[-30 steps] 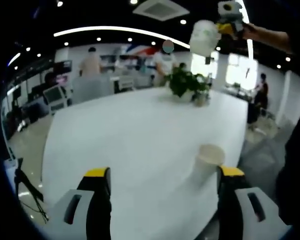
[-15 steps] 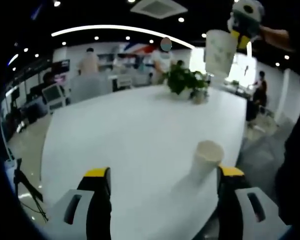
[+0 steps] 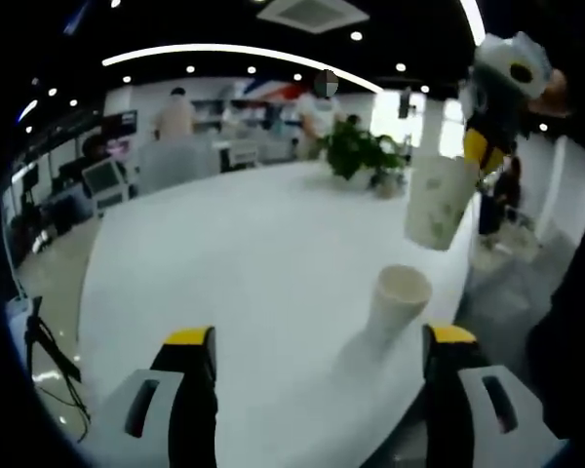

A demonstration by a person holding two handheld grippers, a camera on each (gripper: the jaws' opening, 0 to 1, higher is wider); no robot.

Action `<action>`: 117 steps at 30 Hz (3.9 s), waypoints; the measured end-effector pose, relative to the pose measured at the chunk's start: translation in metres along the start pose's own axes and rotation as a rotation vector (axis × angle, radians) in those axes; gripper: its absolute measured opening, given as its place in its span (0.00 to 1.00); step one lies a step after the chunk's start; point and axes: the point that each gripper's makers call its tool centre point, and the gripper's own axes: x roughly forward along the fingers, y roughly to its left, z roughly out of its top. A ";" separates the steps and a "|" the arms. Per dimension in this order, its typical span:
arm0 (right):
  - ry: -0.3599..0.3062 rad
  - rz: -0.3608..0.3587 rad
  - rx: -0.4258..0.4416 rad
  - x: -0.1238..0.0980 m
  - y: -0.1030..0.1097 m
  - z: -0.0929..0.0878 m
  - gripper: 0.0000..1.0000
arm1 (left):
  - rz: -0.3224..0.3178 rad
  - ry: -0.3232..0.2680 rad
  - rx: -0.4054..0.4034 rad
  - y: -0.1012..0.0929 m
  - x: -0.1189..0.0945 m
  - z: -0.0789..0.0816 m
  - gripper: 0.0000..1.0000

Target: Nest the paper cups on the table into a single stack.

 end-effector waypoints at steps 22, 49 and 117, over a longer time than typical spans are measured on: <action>0.045 0.061 0.026 0.071 0.004 -0.030 0.00 | 0.032 0.004 -0.024 0.006 -0.008 -0.007 0.86; 0.054 0.118 0.068 0.107 0.021 -0.040 0.07 | 0.041 0.002 -0.041 0.009 -0.011 -0.012 0.85; -0.478 -0.449 0.973 0.112 0.017 -0.074 0.80 | -0.248 0.030 0.092 -0.061 0.064 -0.077 0.88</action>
